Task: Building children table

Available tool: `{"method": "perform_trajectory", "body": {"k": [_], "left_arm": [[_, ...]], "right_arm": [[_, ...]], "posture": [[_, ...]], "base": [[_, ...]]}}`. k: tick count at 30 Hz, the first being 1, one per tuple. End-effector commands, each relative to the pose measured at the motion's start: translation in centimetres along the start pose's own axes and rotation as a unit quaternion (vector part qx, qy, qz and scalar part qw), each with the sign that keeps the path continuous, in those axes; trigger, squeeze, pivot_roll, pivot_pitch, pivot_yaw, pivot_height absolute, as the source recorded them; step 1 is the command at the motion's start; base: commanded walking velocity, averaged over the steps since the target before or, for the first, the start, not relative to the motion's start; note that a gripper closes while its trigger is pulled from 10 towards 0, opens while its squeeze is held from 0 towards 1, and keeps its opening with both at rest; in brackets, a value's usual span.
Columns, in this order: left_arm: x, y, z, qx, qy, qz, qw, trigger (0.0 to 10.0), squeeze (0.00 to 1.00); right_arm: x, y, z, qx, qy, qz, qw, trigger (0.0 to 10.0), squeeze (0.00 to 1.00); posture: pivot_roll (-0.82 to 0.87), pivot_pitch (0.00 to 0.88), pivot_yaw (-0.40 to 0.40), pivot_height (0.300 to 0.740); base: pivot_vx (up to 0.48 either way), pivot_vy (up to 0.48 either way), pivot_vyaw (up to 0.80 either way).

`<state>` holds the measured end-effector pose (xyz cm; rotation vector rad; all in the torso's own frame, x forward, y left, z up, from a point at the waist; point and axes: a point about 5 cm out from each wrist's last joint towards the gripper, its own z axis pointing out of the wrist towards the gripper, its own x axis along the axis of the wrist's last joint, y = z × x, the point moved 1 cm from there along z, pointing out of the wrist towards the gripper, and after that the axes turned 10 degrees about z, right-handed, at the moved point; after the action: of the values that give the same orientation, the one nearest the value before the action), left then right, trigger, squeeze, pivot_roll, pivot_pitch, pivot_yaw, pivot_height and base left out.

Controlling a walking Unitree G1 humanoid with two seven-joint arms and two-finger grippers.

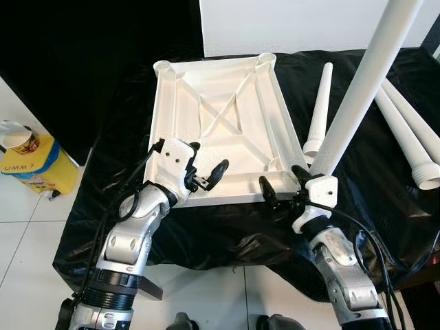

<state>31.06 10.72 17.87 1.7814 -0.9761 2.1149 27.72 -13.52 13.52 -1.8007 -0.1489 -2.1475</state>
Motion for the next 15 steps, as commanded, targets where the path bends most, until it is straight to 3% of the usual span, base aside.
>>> {"method": "perform_trajectory", "body": {"k": [1,3,4,8,15], "left_arm": [[-0.8,-2.0,-0.5,0.159,-0.035,0.002,0.987,10.0,0.0],[-1.2,-2.3,-0.5,0.172,-0.04,0.0,0.984,10.0,0.0],[-1.2,-2.3,-0.5,0.172,-0.04,0.0,0.984,10.0,0.0],[-1.6,-2.8,-0.4,0.186,-0.044,0.005,0.982,10.0,0.0],[-1.6,-2.7,-0.3,0.18,-0.044,0.006,0.983,10.0,0.0]], "right_arm": [[-0.3,1.3,-0.3,-0.029,-0.004,-0.001,1.0,10.0,0.0],[-0.1,3.7,-0.3,-0.062,-0.004,-0.018,0.998,10.0,0.0],[-0.1,3.7,-0.3,-0.062,-0.004,-0.018,0.998,10.0,0.0],[0.3,6.2,-0.5,-0.093,-0.004,-0.039,0.995,10.0,0.0],[0.3,5.6,-0.4,-0.08,-0.001,-0.036,0.996,10.0,0.0]], "posture": [[0.02,0.111,0.033,0.74],[0.02,0.108,0.03,0.74],[0.02,0.108,0.03,0.74],[0.02,0.108,0.031,0.74],[0.02,0.107,0.028,0.74]], "base": [[0.0,0.0,0.0],[0.0,0.0,0.0],[0.0,0.0,0.0],[0.0,0.0,0.0],[0.0,0.0,0.0]]}}
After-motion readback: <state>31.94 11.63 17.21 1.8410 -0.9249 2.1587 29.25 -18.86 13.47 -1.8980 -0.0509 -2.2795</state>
